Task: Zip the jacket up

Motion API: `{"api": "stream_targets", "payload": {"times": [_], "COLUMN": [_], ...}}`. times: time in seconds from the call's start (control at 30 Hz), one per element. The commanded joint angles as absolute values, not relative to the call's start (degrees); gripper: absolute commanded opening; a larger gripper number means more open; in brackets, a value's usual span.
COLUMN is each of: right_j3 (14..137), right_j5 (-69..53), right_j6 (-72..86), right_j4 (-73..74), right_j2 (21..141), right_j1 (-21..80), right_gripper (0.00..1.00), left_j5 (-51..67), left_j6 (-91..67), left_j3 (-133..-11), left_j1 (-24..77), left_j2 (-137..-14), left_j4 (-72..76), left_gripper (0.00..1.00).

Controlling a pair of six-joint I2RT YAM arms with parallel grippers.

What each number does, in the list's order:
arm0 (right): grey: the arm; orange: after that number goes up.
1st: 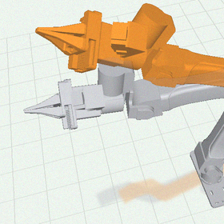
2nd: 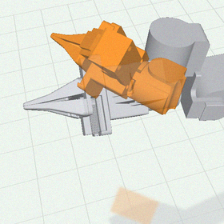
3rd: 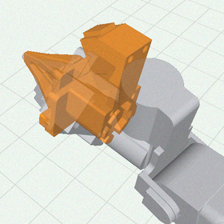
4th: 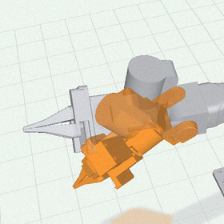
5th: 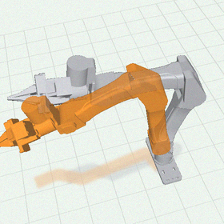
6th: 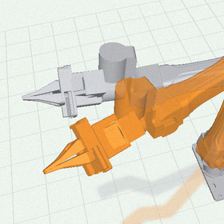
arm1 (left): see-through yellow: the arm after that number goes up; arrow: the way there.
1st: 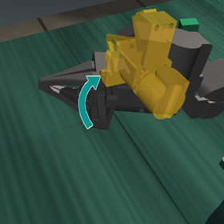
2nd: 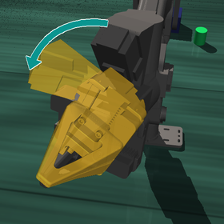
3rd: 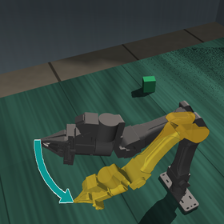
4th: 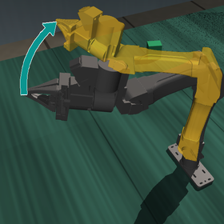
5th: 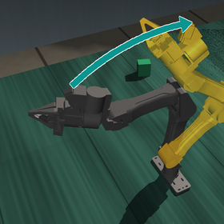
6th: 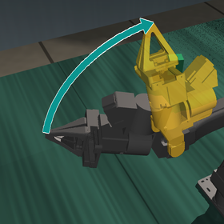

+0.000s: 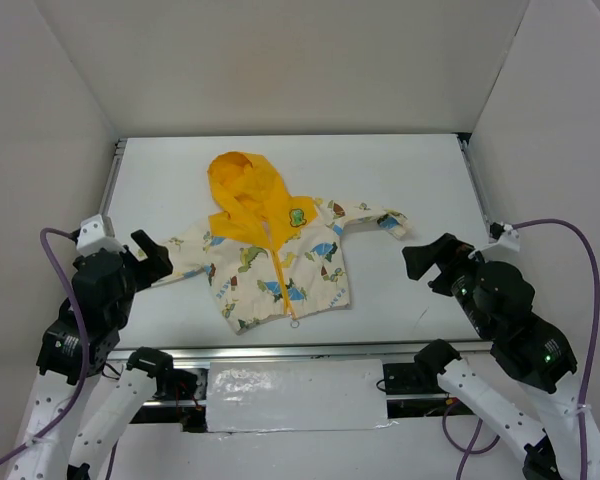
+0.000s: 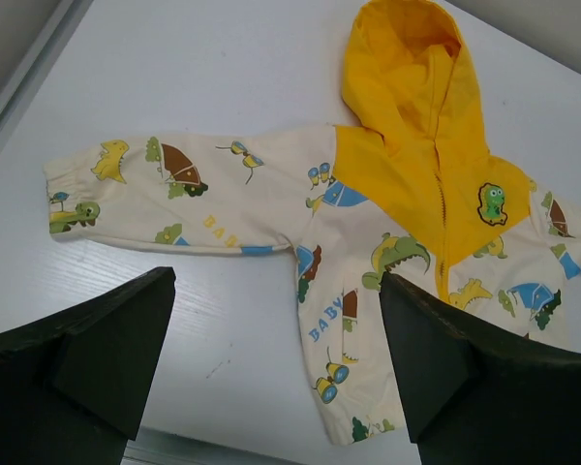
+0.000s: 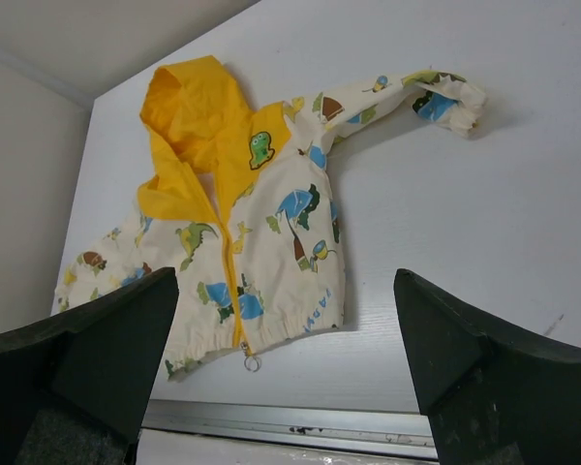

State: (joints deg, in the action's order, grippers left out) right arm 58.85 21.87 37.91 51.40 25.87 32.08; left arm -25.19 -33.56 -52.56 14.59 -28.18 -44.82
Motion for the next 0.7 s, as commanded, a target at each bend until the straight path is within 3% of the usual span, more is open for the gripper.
{"api": "stream_targets", "payload": {"times": [0.0,0.27,0.43,0.67], "right_j3": [58.18,56.6,54.49,53.26], "right_j5": [22.5,19.34,16.97,13.1], "right_j6": [38.14,37.35,37.79,37.18], "right_j4": [49.48,48.43,46.85,45.88], "right_j2": [24.35,25.05,26.98,32.69], "right_j1": [32.34,32.34,32.35,32.43], "right_gripper": [1.0,1.0,1.0,1.0], "left_j5": [-25.31,-13.11,-2.56,-23.36], "left_j6": [-34.89,-39.54,-46.65,-63.62], "left_j3": [-52.47,-55.81,-46.34,-39.97], "left_j1": [14.77,14.77,16.43,48.28], "left_j2": [-27.07,-31.63,-38.05,-53.32], "left_j4": [-42.36,-45.26,-35.11,-28.21], "left_gripper": [0.99,0.99,0.99,0.96]}}
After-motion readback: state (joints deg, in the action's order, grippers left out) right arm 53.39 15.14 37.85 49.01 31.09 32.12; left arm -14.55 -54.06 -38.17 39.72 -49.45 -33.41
